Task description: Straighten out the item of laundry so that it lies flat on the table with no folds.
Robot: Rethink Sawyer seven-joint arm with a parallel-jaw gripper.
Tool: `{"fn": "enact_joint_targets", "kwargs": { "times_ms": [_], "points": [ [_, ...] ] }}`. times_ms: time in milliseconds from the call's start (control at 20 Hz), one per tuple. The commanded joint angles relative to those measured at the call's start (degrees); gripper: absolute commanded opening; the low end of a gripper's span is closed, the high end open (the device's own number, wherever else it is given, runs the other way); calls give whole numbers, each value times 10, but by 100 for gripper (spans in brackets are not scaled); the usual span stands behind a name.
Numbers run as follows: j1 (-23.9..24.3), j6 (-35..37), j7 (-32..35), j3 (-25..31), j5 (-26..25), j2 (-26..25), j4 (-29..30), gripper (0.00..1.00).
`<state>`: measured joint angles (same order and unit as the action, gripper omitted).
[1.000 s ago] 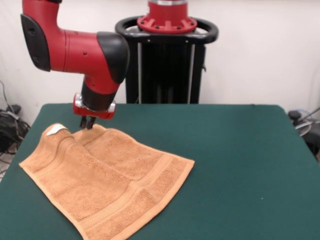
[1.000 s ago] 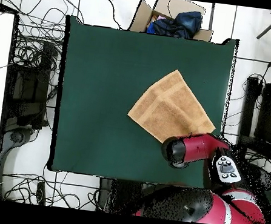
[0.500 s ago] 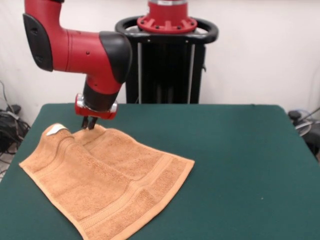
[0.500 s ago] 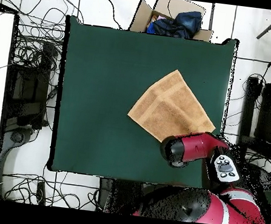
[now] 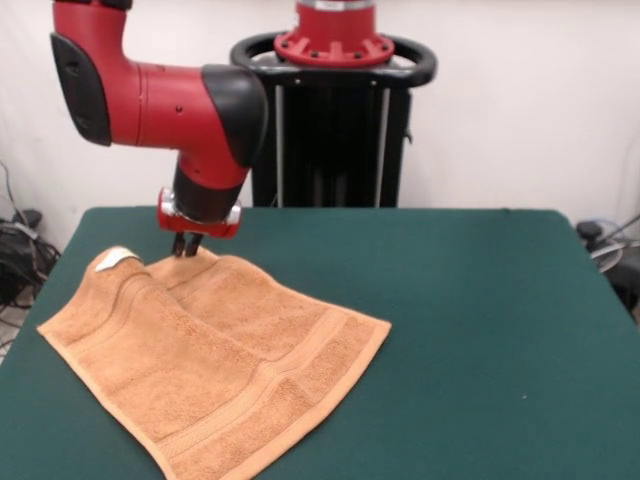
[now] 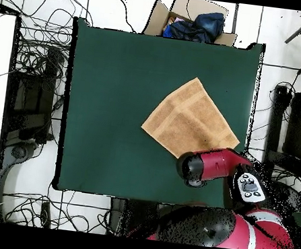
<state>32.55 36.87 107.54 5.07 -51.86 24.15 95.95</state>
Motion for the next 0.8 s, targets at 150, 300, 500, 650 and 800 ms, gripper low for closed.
{"fn": "enact_joint_targets", "kwargs": {
  "times_ms": [150, 300, 500, 650, 800],
  "points": [
    [-23, -44, -33, 56, -12, -46, 21, 0],
    [-20, -75, -27, 59, -27, -64, 11, 0],
    [0, -62, -47, 71, -14, -81, 10, 0],
    [20, -41, -66, 86, 10, -87, 18, 0],
    [31, -29, -72, 94, 25, -86, 28, 0]
  ]
}}
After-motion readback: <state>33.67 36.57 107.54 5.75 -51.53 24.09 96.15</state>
